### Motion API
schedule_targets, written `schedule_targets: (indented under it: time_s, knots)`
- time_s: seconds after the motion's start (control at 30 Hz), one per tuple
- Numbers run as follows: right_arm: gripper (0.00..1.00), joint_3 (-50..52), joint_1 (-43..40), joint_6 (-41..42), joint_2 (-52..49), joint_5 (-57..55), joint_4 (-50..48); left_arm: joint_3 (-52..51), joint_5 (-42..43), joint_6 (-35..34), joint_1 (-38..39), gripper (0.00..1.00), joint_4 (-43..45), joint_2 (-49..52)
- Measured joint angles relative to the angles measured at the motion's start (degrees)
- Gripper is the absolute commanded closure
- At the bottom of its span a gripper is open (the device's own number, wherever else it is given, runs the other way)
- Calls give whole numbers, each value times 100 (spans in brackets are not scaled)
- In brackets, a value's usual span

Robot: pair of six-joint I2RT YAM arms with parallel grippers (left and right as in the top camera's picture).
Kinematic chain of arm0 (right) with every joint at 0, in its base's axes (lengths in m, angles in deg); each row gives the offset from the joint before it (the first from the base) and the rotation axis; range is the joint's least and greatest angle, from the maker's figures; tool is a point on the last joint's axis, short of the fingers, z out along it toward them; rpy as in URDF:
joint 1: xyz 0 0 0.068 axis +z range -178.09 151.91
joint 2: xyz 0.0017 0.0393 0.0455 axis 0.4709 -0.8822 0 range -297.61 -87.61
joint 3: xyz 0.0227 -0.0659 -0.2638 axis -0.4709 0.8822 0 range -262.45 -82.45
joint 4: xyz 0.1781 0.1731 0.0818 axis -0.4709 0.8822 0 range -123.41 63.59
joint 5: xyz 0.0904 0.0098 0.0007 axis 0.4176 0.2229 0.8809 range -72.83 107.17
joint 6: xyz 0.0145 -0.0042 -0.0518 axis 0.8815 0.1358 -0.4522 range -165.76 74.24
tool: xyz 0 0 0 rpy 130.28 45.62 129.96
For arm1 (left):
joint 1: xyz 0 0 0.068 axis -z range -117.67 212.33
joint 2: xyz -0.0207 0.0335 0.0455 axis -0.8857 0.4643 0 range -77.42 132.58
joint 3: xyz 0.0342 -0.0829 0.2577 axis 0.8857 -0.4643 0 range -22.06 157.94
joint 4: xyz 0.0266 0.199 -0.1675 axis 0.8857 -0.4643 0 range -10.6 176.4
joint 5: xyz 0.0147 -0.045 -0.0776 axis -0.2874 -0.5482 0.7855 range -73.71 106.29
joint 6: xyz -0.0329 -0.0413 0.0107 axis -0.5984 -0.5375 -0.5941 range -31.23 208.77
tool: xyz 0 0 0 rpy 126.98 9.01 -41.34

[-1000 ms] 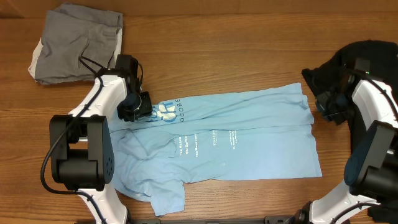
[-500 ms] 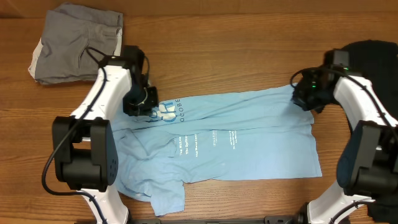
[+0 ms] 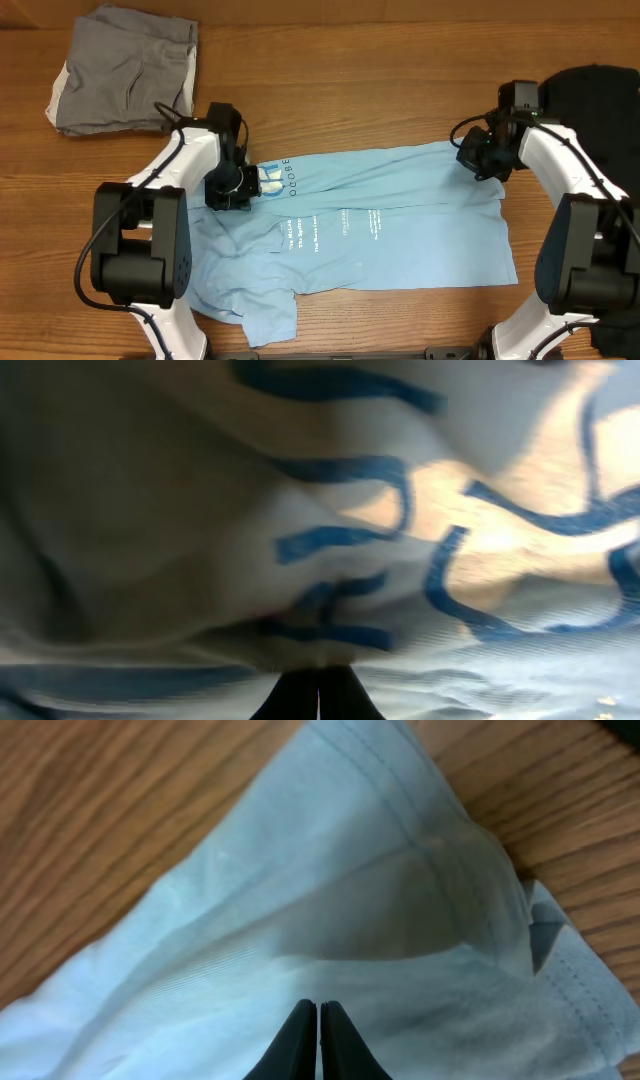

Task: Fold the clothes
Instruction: 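Lower the upper edge onto the table and open both grippers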

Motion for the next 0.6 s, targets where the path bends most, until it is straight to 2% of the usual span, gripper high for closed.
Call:
schedule_targets:
  time_s: [0.3, 0.6]
  knots:
    - [92, 420, -2, 90, -15, -96, -450, -7, -70, -2, -299, 91, 109, 0]
    - [94, 426, -2, 186, -258, -184, -544, -138, -39, -22, -409, 91, 472, -66]
